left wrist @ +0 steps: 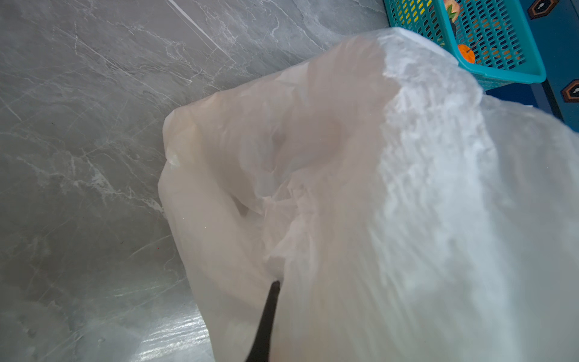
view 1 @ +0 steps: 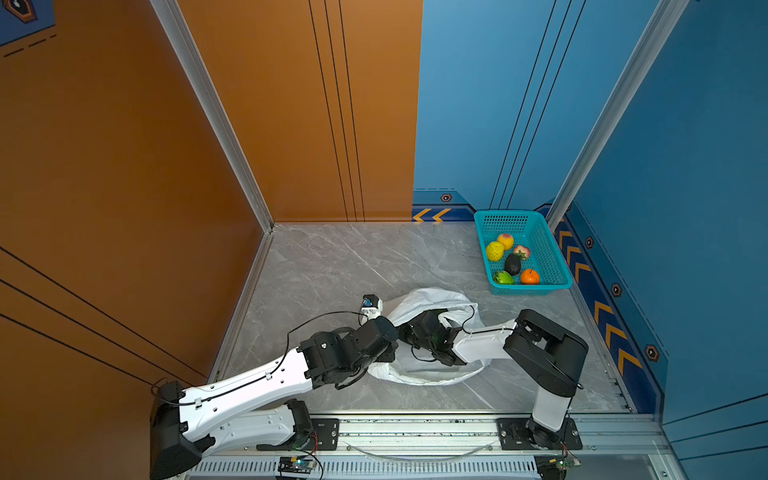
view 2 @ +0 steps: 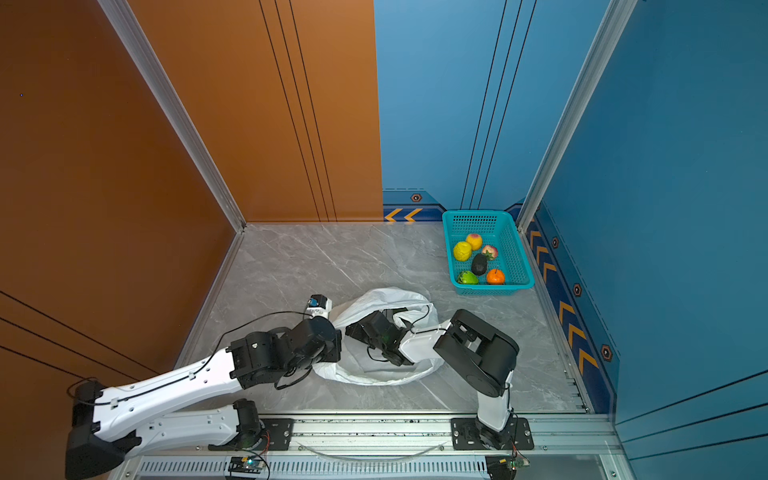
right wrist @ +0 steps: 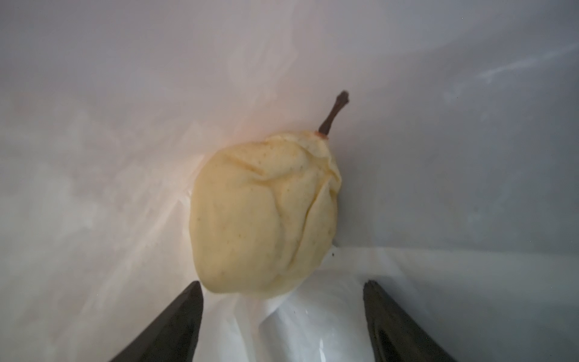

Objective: Untie the knot of the plastic bag and take out the fruit
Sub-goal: 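Reach the right gripper deep into the bag and close on the pale pear, then lift the pale pear up out of the bag with the right gripper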

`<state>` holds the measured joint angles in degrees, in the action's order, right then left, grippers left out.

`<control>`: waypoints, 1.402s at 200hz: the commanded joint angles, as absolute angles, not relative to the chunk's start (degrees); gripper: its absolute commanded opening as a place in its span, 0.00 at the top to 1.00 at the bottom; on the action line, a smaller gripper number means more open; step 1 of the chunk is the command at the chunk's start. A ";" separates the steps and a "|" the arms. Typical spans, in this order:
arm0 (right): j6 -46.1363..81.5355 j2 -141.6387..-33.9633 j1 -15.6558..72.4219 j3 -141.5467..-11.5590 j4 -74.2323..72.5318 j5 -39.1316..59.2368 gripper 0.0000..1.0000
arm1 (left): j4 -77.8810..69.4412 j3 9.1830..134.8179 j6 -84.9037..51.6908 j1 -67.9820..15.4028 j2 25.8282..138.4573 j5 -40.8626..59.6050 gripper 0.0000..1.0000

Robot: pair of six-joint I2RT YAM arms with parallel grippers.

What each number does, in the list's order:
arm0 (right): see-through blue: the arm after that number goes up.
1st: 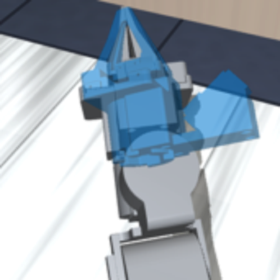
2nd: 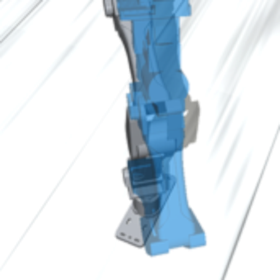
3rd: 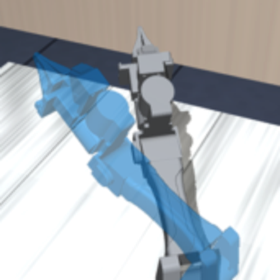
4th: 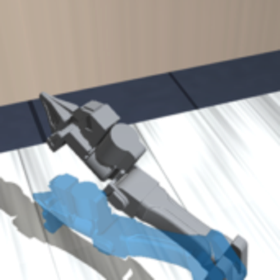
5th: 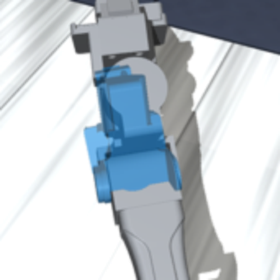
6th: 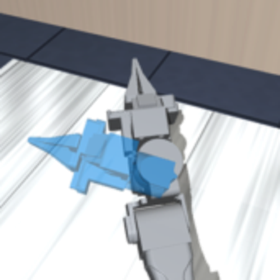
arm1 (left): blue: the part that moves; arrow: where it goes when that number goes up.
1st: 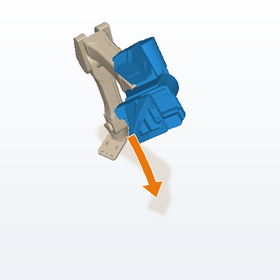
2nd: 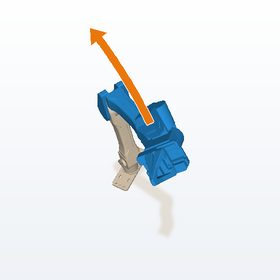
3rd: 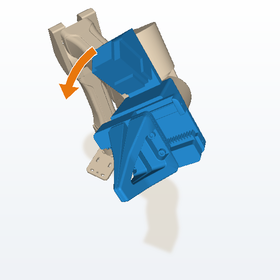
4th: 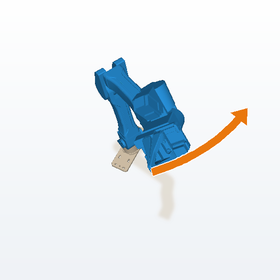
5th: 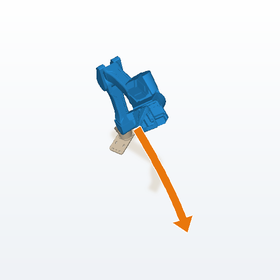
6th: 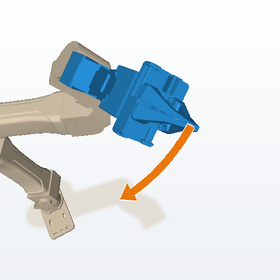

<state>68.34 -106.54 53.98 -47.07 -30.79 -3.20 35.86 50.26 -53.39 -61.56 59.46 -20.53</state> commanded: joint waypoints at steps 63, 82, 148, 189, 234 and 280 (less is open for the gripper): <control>72.25 -108.53 52.24 -47.48 -39.26 -7.80 0.16 | 37.97 50.84 -53.17 -61.87 59.25 -19.25 1.00; 72.08 -109.81 51.76 -49.55 -38.74 -6.96 0.15 | 37.99 50.72 -53.24 -61.88 59.83 -18.74 1.00; 73.98 -116.56 51.11 -53.77 -41.06 -5.45 0.22 | 38.01 50.59 -53.27 -62.01 59.70 -18.06 1.00; 74.68 -118.29 50.49 -53.23 -43.68 -5.82 0.41 | 38.21 50.06 -53.70 -61.92 58.60 -18.11 1.00; 74.67 -117.57 50.48 -51.87 -44.33 -5.36 0.51 | 38.68 49.86 -53.91 -61.96 57.79 -19.25 1.00; 73.05 -112.19 51.26 -49.95 -37.38 -5.17 0.53 | 38.67 50.38 -53.27 -61.66 57.99 -21.77 1.00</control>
<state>74.54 -116.03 50.94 -51.94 -44.29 -5.61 37.06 50.26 -53.41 -61.56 58.65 -19.35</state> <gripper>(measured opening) 0.607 0.045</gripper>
